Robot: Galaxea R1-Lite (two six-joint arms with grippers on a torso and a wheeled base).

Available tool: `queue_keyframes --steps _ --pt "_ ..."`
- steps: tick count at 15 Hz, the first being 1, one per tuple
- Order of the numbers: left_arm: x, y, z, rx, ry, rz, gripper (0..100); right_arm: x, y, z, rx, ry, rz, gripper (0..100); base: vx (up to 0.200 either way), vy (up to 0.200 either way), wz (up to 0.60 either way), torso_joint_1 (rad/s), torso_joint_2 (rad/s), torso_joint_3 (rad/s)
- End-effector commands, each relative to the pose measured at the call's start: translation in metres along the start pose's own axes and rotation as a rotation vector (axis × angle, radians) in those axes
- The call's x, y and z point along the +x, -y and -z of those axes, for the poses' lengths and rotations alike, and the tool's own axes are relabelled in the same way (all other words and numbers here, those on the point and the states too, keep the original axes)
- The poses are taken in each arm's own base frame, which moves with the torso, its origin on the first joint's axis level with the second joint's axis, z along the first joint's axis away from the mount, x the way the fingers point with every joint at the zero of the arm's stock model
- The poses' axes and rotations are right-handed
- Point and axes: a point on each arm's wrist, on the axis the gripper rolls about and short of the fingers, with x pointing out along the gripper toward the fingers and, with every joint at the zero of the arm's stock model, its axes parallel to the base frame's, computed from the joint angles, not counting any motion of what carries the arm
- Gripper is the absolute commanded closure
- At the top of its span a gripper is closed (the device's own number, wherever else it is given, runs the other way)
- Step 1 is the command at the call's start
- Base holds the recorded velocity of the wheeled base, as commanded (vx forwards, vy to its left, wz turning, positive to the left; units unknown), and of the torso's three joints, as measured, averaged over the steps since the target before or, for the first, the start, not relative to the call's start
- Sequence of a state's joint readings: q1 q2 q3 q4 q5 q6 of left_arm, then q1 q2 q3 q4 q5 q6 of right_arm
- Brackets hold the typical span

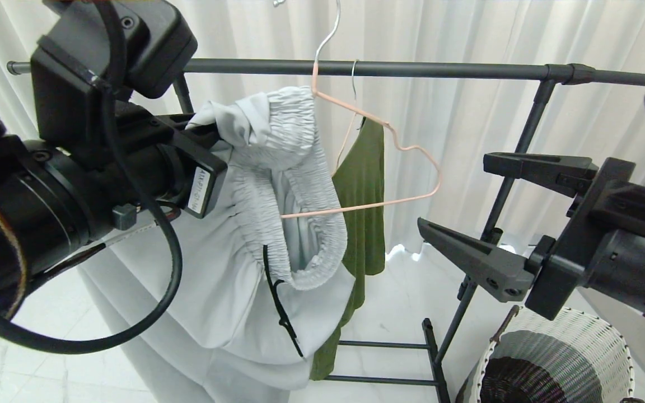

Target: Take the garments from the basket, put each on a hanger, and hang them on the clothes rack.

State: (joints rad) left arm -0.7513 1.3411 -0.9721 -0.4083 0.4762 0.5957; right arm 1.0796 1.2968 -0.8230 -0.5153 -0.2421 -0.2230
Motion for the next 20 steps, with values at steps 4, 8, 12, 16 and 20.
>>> queue_keyframes --steps 4,8,12,16,20 --pt "-0.003 0.007 -0.014 -0.118 0.055 0.043 100 0.012 -0.008 0.02 0.148 -0.084 -0.015 0 0.0 0.0 0.0 0.0 0.0 0.0" --pt "-0.011 0.013 -0.028 -0.161 0.108 0.091 100 0.033 -0.012 0.037 0.31 -0.151 0.022 0 0.0 0.0 0.0 0.0 0.0 0.0" --pt "-0.013 0.011 -0.034 -0.173 0.13 0.092 100 0.045 0.004 0.05 0.346 -0.184 0.107 0 0.0 0.0 0.0 0.0 0.0 0.0" --pt "-0.016 0.014 -0.037 -0.175 0.141 0.11 100 0.048 0.004 0.052 0.356 -0.189 0.108 0 0.0 0.0 0.0 0.0 0.0 0.0" --pt "-0.016 0.014 -0.038 -0.177 0.145 0.113 100 0.048 0.003 0.052 0.356 -0.189 0.107 100 0.0 0.0 0.0 0.0 0.0 0.0"
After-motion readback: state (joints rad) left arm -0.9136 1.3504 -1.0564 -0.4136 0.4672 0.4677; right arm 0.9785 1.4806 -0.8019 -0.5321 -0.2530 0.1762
